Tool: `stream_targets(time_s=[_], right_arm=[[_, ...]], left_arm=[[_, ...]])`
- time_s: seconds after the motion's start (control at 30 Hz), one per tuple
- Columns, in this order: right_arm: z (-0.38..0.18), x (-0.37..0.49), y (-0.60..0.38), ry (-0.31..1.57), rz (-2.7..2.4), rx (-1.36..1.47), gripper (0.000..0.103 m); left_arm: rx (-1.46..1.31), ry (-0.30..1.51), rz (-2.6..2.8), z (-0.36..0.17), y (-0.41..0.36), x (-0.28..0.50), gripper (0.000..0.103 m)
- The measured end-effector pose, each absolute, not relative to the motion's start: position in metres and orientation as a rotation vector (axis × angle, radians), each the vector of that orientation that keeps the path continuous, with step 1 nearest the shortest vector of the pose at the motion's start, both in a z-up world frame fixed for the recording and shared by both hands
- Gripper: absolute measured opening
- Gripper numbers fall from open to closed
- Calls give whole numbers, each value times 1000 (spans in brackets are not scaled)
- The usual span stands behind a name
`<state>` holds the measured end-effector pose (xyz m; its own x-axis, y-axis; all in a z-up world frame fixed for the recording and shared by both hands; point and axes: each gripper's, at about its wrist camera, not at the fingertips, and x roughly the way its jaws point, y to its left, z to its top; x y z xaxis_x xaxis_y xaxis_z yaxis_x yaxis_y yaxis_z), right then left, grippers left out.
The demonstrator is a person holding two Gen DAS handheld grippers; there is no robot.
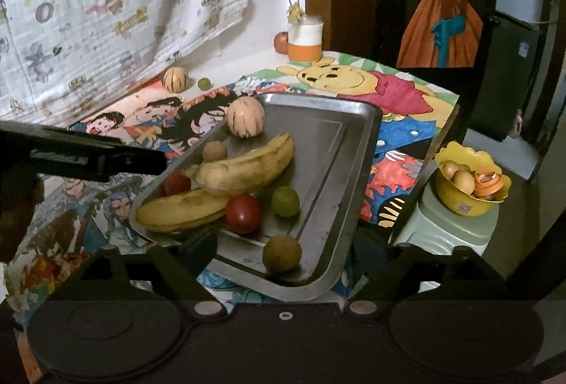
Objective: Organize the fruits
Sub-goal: 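Release the tomato and brown fruit into the tray and withdraw both grippers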
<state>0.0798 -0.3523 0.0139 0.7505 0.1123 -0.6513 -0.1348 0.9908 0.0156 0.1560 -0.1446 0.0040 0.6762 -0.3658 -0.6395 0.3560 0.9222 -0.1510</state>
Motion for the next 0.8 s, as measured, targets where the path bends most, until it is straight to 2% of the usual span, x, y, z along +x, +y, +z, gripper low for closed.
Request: stream_targets(time_s=[0.03,0.1,0.2,0.8], right_arm=[[16,77,-351,704,129,-29,95],[20,69,-348,687,123,-18,101],[28,58,-342,672,111,-7,102],[51,-15,-264,735,93,10,102]], left_arm=[[-21,713,-400,6,-142,152,86],[-28,700,-391,10,-136,143,94],[-44,671,-352,15,-125,127,102],[-149,705,-186,19,-30,41,103]])
